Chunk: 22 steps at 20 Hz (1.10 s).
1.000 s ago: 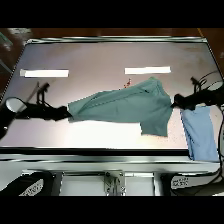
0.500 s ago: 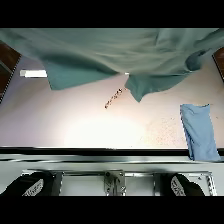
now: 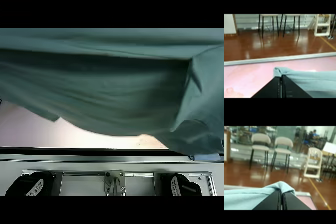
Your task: Fold the shirts.
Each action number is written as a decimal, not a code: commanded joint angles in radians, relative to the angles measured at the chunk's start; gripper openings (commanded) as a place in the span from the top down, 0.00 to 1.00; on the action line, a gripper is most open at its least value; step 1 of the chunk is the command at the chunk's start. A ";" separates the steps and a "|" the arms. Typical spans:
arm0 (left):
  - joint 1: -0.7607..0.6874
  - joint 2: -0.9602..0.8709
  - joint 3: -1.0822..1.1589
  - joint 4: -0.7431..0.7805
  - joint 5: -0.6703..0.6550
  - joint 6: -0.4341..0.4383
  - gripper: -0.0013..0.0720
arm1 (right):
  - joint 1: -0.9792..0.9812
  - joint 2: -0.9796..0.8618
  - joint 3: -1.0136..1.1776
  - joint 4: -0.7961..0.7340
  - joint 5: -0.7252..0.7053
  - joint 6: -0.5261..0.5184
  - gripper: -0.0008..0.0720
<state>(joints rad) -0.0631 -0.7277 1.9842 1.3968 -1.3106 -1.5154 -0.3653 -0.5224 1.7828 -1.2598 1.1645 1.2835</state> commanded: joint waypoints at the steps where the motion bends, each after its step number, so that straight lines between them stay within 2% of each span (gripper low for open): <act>1: 0.000 0.009 -0.012 0.022 -0.109 0.002 0.93 | 0.001 0.006 0.002 -0.050 0.132 0.017 0.90; 3: 0.000 0.000 -0.068 0.026 -0.146 -0.001 0.93 | 0.001 -0.053 0.002 -0.050 0.248 0.045 0.90; 6: 0.000 -0.004 -0.287 0.038 -0.168 0.000 0.93 | 0.001 -0.207 -0.053 0.014 0.580 0.127 0.90; 8: 0.000 -0.028 -0.481 0.097 -0.166 -0.007 0.93 | 0.002 -0.296 -0.201 0.056 0.623 0.142 0.90; 11: 0.006 -0.142 -0.730 0.140 -0.103 -0.035 0.93 | 0.002 -0.431 -0.454 0.051 0.389 0.148 0.90; 13: 0.016 -0.266 -0.764 0.137 -0.011 -0.035 0.93 | 0.002 -0.565 -0.502 0.087 0.222 0.153 0.90; 16: 0.029 -0.501 -0.668 0.137 0.126 -0.050 0.93 | 0.074 -0.750 -0.502 0.122 -0.061 0.149 0.90; 22: 0.056 -0.899 -0.378 0.110 0.254 -0.061 0.93 | 0.319 -0.991 -0.502 0.045 -0.723 0.127 0.90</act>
<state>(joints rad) -0.0177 -1.4593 1.5040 1.5208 -1.1332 -1.5711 -0.1379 -1.4105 1.2869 -1.1870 0.7944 1.4193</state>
